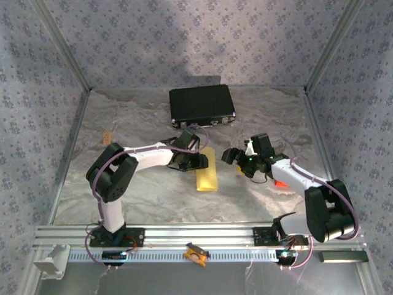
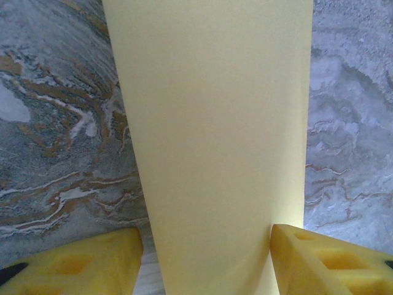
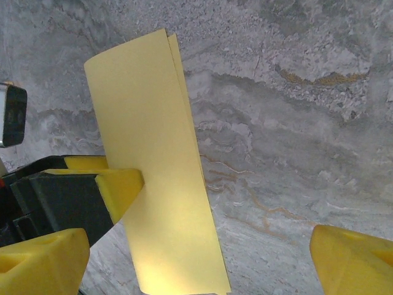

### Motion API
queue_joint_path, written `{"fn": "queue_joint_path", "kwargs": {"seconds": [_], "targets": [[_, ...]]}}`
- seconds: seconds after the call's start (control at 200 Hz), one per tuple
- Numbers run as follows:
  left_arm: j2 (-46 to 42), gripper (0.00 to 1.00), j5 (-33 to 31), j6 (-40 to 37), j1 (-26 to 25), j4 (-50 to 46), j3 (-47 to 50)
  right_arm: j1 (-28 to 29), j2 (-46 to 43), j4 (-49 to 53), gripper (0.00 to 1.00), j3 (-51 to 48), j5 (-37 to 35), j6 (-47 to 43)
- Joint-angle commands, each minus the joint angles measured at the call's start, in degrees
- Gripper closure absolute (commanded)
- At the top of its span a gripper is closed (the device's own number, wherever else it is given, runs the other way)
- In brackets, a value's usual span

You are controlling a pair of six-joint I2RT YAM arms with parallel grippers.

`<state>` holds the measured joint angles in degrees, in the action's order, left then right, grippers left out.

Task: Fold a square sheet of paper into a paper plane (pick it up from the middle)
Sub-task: First fold the square sheet of paper in half at the center of the table.

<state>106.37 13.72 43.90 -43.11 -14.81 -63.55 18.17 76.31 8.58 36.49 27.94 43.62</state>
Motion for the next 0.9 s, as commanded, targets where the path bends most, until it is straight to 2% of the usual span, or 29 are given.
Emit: {"fn": "queue_joint_path", "kwargs": {"seconds": [0.0, 0.065, 0.2, 0.47, 0.755, 0.894], "targets": [[3.7, 0.41, -1.2, -2.9, 0.1, -4.5, -0.8, 0.6, 0.7, 1.0, 0.07, 1.3, 1.0, -1.1], [4.4, 0.41, -1.7, -3.1, 0.2, -5.6, -1.4, 0.7, 1.1, 0.7, 0.09, 1.4, 1.4, -1.0], [5.3, 0.42, -1.6, -4.6, 0.1, -7.2, -2.5, 1.2, 3.0, -0.5, 0.21, 1.6, 3.8, -1.0], [6.9, 0.46, -1.9, -6.9, 0.2, -10.4, -4.3, 2.4, 6.0, -0.7, 0.3, 2.8, 4.7, -1.2], [7.9, 0.45, -1.5, -7.1, 0.1, -10.8, -6.1, 4.8, 10.4, -3.1, 0.59, 4.5, 6.4, -1.5], [8.0, 0.45, -1.5, -7.5, 0.0, -11.6, -6.5, 6.4, 13.7, -3.5, 0.7, 6.5, 7.1, -1.7]]}}
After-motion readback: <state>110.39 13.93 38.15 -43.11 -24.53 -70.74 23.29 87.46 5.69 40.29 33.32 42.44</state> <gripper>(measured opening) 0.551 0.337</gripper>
